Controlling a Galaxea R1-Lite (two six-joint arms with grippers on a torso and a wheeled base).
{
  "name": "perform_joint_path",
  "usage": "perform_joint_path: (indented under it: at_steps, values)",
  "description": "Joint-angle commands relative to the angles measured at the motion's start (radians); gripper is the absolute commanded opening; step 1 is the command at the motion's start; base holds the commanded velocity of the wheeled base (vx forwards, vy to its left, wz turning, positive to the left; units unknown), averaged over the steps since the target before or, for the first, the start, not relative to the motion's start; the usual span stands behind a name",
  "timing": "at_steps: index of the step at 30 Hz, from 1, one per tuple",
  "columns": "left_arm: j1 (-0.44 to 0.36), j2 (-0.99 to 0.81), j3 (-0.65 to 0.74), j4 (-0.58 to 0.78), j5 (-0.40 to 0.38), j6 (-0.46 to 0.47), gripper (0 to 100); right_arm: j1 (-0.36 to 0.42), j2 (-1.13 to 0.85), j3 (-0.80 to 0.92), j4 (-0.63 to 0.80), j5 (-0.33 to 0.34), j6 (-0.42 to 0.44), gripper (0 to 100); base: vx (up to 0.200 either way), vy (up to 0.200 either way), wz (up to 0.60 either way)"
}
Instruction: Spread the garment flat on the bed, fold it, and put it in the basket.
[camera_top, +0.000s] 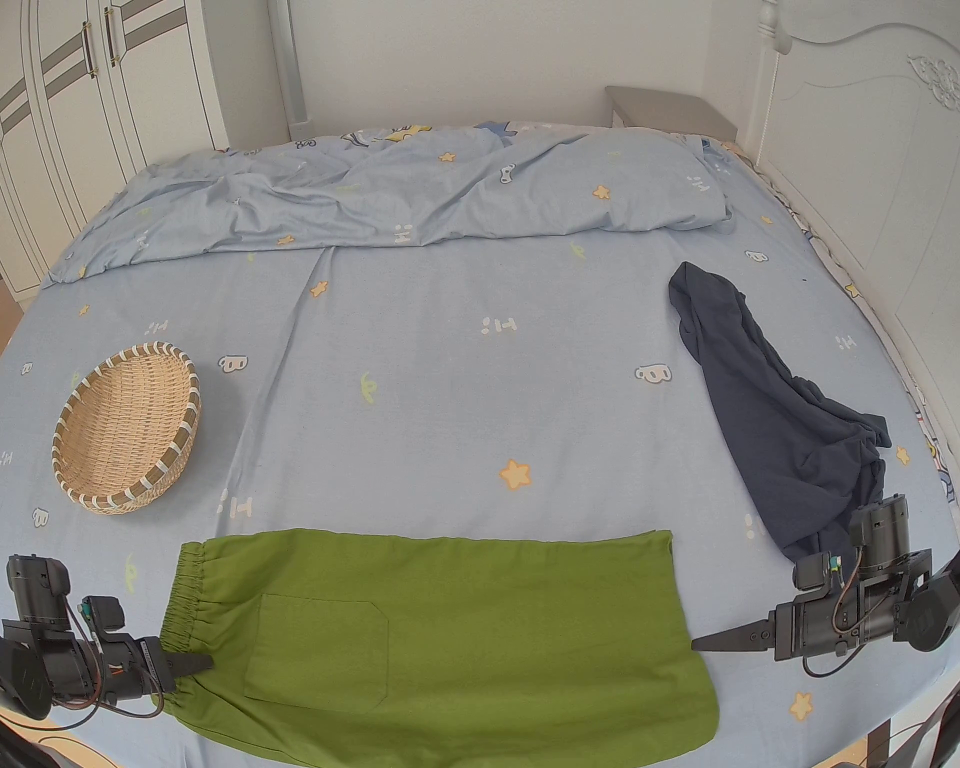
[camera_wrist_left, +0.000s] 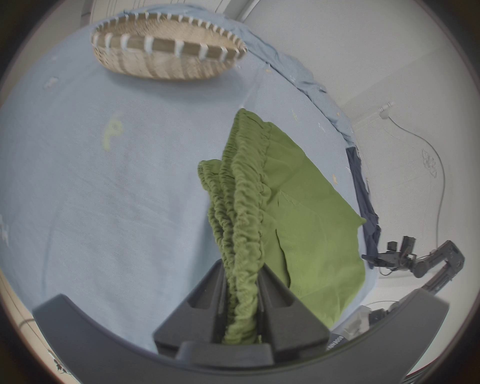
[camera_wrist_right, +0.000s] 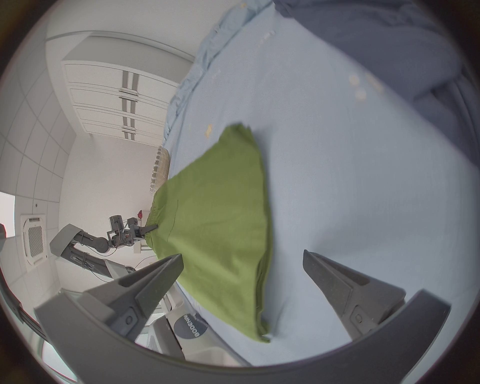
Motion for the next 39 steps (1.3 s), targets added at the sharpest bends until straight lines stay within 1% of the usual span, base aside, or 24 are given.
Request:
perform_joint_path:
  at_steps: [1, 2, 3, 7, 12, 14, 15, 16, 17, 18, 19, 22, 25, 26, 27, 28, 29, 30, 32, 33, 34, 35, 36, 39]
  values:
    - [0.154, -0.053, -0.034, 0.016, -0.003, 0.095, 0, -0.023, -0.036, 0.0, -0.092, -0.005, 0.01, 100, 0.0, 0.0, 0.0]
    - [0.154, -0.053, -0.034, 0.016, -0.003, 0.095, 0, -0.023, -0.036, 0.0, -0.092, -0.005, 0.01, 100, 0.0, 0.0, 0.0]
    - [0.188, -0.082, -0.089, 0.054, -0.003, 0.096, 0, -0.023, -0.098, -0.038, -0.109, -0.008, 0.047, 100, 0.0, 0.0, 0.0]
    - [0.167, -0.159, -0.146, 0.191, -0.003, 0.096, 0, -0.009, -0.164, -0.125, -0.096, -0.012, 0.116, 100, 0.0, 0.0, 0.0]
    - [0.081, -0.268, -0.208, 0.337, -0.002, 0.088, 0, -0.006, -0.175, -0.188, -0.092, -0.015, 0.129, 100, 0.0, 0.0, 0.0]
    - [0.036, -0.351, -0.284, 0.461, 0.002, 0.084, 0, -0.011, -0.181, -0.217, -0.086, -0.023, 0.128, 100, 0.0, 0.0, 0.0]
    - [0.033, -0.355, -0.292, 0.47, 0.002, 0.084, 0, -0.011, -0.183, -0.219, -0.086, -0.023, 0.128, 100, 0.0, 0.0, 0.0]
    - [-0.022, -0.441, -0.39, 0.622, 0.002, 0.073, 0, -0.014, -0.189, -0.237, -0.084, -0.025, 0.126, 100, 0.0, 0.0, 0.0]
    - [-0.03, -0.448, -0.399, 0.636, 0.003, 0.072, 0, -0.014, -0.189, -0.239, -0.084, -0.025, 0.126, 100, 0.0, 0.0, 0.0]
    - [-0.103, -0.497, -0.516, 0.803, 0.009, 0.053, 0, -0.017, -0.187, -0.254, -0.084, -0.025, 0.12, 100, 0.0, 0.0, 0.0]
    - [-0.149, -0.509, -0.585, 0.892, 0.011, 0.041, 0, -0.02, -0.187, -0.265, -0.084, -0.025, 0.119, 100, 0.0, 0.0, 0.0]
    - [-0.275, -0.507, -0.731, 1.035, 0.014, 0.007, 0, -0.023, -0.18, -0.306, -0.084, -0.025, 0.12, 100, 0.0, 0.0, 0.0]
    - [-0.383, -0.497, -0.78, 1.021, 0.015, -0.014, 0, -0.021, -0.178, -0.332, -0.067, -0.025, 0.12, 100, 0.0, 0.0, 0.0]
    - [-0.393, -0.494, -0.781, 1.018, 0.015, -0.017, 0, -0.02, -0.178, -0.334, -0.066, -0.025, 0.119, 100, 0.0, 0.0, 0.0]
    - [-0.458, -0.474, -0.79, 0.999, 0.017, -0.036, 0, -0.018, -0.178, -0.337, -0.058, -0.025, 0.119, 100, 0.0, 0.0, 0.0]
    - [-0.476, -0.467, -0.79, 0.993, 0.018, -0.042, 0, -0.018, -0.178, -0.339, -0.058, -0.025, 0.119, 100, 0.0, 0.0, 0.0]
    - [-0.544, -0.444, -0.789, 0.97, 0.044, -0.057, 0, -0.018, -0.178, -0.336, -0.058, -0.025, 0.119, 100, 0.0, 0.0, 0.0]
    - [-0.556, -0.44, -0.789, 0.966, 0.052, -0.059, 0, -0.018, -0.178, -0.336, -0.058, -0.025, 0.119, 100, 0.0, 0.0, 0.0]
    - [-0.653, -0.382, -0.778, 0.91, 0.129, -0.073, 0, -0.017, -0.178, -0.328, -0.058, -0.025, 0.119, 100, 0.0, 0.0, 0.0]
    - [-0.663, -0.372, -0.777, 0.904, 0.138, -0.076, 0, -0.017, -0.178, -0.326, -0.058, -0.025, 0.12, 100, 0.0, 0.0, 0.0]
    - [-0.731, -0.332, -0.767, 0.866, 0.193, -0.094, 0, -0.018, -0.18, -0.326, -0.056, -0.025, 0.12, 100, 0.0, 0.0, 0.0]
    - [-0.731, -0.332, -0.767, 0.866, 0.193, -0.094, 0, -0.018, -0.18, -0.326, -0.056, -0.025, 0.12, 100, 0.0, 0.0, 0.0]
    - [-0.795, -0.305, -0.764, 0.824, 0.241, -0.123, 0, -0.021, -0.181, -0.326, -0.056, -0.025, 0.12, 100, 0.0, 0.0, 0.0]
    - [-0.872, -0.271, -0.775, 0.758, 0.275, -0.188, 0, -0.023, -0.183, -0.326, -0.056, -0.025, 0.12, 100, 0.0, 0.0, 0.0]
